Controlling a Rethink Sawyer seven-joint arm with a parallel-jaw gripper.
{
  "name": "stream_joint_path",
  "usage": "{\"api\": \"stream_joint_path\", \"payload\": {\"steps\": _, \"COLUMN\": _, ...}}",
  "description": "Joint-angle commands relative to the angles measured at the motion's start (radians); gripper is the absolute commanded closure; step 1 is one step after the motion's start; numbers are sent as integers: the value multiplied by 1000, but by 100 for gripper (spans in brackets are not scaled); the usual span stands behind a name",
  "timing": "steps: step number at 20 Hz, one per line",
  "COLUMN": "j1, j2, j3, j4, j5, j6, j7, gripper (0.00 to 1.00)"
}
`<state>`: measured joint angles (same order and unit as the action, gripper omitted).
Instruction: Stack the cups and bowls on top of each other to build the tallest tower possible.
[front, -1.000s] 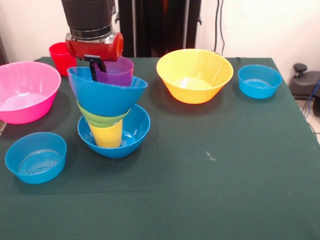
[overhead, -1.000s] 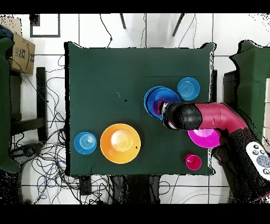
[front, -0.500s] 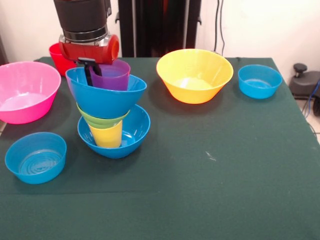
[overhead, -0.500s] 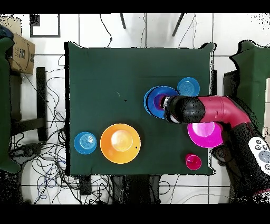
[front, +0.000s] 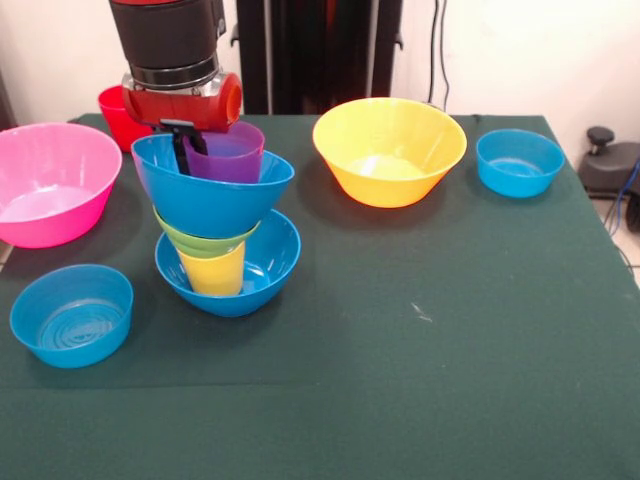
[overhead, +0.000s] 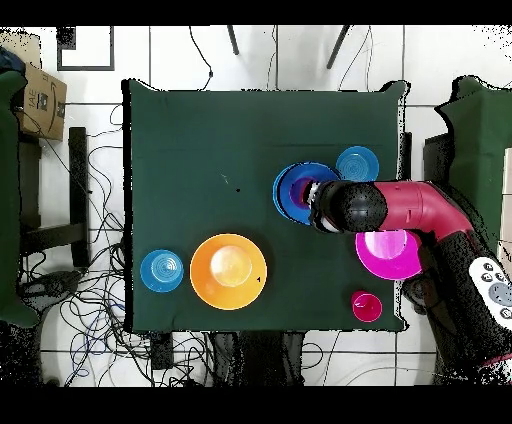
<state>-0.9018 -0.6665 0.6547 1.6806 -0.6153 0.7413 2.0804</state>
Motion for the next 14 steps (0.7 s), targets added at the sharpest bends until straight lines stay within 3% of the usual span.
{"api": "stream_joint_path", "payload": {"steps": 1, "j1": 28, "j2": -2, "j3": 25, "j4": 3, "j5": -67, "j6": 39, "j7": -242, "gripper": 100}}
{"api": "stream_joint_path", "payload": {"steps": 14, "j1": 20, "j2": 2, "j3": 23, "j4": 4, "j5": -79, "j6": 25, "j7": -250, "gripper": 100}}
